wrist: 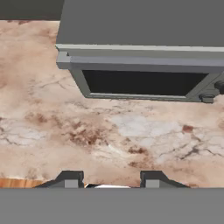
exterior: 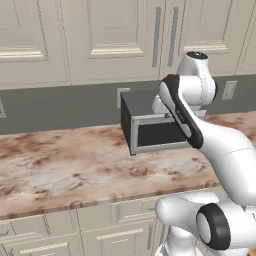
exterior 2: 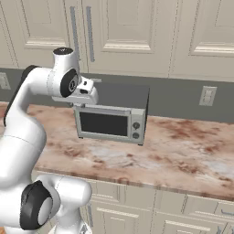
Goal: Move the bowls from the cabinet to the plates on the dining table.
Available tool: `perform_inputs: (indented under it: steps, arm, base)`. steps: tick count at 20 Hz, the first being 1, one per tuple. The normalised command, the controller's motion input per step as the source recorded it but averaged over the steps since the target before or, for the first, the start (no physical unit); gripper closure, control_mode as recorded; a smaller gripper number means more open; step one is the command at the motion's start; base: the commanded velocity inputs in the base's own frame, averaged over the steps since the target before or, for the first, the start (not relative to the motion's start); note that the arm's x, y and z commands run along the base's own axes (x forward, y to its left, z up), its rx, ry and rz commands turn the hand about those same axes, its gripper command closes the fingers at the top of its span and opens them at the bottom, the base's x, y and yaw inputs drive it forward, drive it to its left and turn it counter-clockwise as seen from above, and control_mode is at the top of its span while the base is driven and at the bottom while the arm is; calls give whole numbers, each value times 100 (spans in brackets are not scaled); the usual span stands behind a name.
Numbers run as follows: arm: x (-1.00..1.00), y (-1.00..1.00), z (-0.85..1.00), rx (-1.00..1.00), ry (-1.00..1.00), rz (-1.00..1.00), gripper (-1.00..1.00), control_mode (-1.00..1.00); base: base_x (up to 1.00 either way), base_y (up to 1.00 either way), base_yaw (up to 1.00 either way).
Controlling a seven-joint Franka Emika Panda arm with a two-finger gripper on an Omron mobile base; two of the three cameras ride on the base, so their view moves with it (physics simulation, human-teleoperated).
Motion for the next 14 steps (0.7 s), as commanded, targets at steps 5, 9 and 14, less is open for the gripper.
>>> perform_inputs:
  steps: [5, 9, 14]
  arm:
    - [-20, 4, 0, -3, -7, 0, -100, -100]
    - [-23, 4, 0, -2, -9, 0, -100, -100]
    - [-55, 2, 1, 0, -17, 4, -100, -100]
  base:
    - [0, 0, 0]
    - [0, 0, 0]
    - [0, 0, 0]
